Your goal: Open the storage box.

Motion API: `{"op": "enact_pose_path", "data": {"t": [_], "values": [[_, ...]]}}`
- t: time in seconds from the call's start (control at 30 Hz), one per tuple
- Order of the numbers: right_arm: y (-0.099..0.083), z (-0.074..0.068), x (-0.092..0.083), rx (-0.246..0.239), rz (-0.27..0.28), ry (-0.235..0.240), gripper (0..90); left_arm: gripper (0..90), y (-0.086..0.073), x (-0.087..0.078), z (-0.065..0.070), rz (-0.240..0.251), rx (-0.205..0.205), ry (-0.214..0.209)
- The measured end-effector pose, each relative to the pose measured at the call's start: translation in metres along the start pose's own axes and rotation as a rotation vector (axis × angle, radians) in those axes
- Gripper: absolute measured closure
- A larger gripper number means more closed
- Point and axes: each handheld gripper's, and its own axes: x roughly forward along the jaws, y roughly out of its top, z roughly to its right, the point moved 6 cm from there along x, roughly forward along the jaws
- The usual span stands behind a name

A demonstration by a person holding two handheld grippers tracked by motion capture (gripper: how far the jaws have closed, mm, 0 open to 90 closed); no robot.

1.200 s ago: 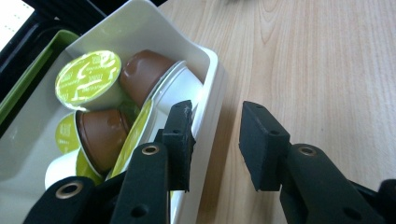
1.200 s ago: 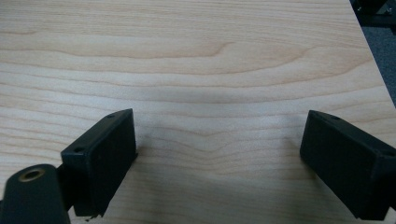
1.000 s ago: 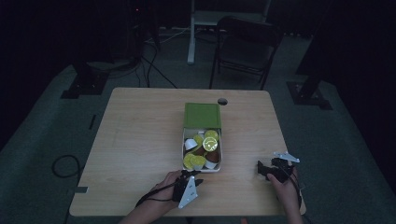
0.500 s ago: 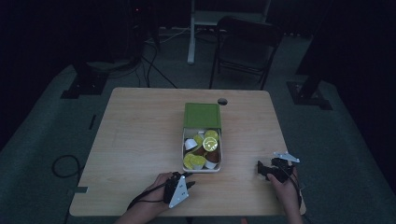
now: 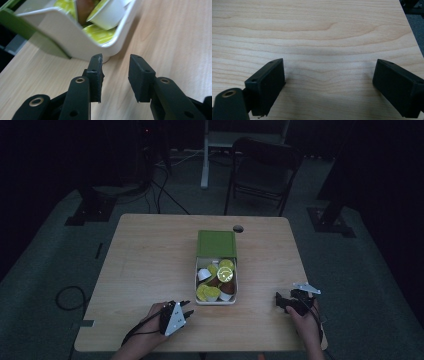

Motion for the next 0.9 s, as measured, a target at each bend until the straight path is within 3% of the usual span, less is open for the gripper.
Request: {"op": "enact_pose_path", "data": {"t": [0.33,0.57,0.8,0.9], "values": [[0.0,0.0,0.0,0.001,0.0,0.0,10.2,60.8,-0.017,-0.005,-0.014,-0.009,-0.131,0.01],[0.0,0.0,0.0,0.001,0.0,0.0,10.2,43.6,-0.025,-0.005,-0.023,-0.007,-0.216,0.026],[0.0,0.0,0.0,0.002,0.0,0.001,10.2,28.9,-0.032,-0.008,-0.034,0.006,-0.29,0.064],[0.0,0.0,0.0,0.002,0.0,0.0,10.2,23.5,-0.042,-0.011,-0.042,-0.011,-0.32,0.102]]}}
